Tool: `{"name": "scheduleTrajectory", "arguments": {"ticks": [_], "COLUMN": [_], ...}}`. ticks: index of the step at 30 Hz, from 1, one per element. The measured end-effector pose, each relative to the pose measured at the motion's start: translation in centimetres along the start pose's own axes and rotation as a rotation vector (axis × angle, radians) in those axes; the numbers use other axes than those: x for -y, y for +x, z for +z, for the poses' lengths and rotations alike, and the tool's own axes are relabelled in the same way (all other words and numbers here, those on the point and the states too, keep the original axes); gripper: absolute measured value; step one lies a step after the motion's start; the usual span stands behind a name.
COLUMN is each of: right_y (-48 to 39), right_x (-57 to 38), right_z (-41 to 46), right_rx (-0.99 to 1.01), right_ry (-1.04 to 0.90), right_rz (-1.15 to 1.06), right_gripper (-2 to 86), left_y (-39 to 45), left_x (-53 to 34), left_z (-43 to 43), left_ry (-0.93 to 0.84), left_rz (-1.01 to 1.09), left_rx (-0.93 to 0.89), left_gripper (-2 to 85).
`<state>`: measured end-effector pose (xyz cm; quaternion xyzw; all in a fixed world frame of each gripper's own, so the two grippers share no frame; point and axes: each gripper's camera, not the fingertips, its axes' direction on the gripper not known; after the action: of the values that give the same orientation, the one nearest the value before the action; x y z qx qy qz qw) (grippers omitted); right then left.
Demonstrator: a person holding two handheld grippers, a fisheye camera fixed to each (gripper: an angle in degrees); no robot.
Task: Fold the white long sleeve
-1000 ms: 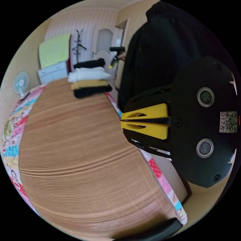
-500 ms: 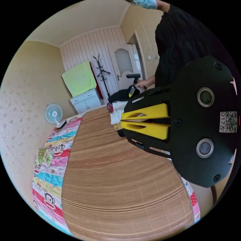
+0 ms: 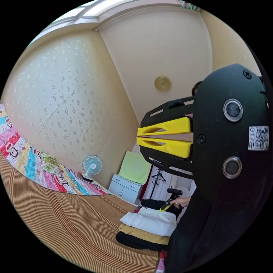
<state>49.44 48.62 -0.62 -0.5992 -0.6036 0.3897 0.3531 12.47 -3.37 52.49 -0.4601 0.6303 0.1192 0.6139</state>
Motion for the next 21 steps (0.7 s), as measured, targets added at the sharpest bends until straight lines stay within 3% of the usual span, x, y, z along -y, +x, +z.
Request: {"name": "scheduleTrajectory", "arguments": {"ticks": [8,16,21], "right_y": [-11.3,-24.8,-29.2], "right_x": [-6.3,-20.4,-27.1], "right_z": [-8.0,-8.6,-4.4], "right_rx": [0.727,0.699,0.754], "right_ry": [0.181,0.178,0.011], "right_rz": [-0.595,-1.065,-1.290], "right_gripper": [3.0,2.8,2.7], "left_y": [0.3,-1.5,-4.1], "left_x": [1.8,2.0,1.4], "left_z": [-0.9,1.3,2.1], "left_ry": [-0.033,-0.196,-0.351], "left_rz": [0.010,-0.046,-0.047], "left_rx": [0.063,0.195,0.180], "left_gripper": [0.8,19.4,20.8]}}
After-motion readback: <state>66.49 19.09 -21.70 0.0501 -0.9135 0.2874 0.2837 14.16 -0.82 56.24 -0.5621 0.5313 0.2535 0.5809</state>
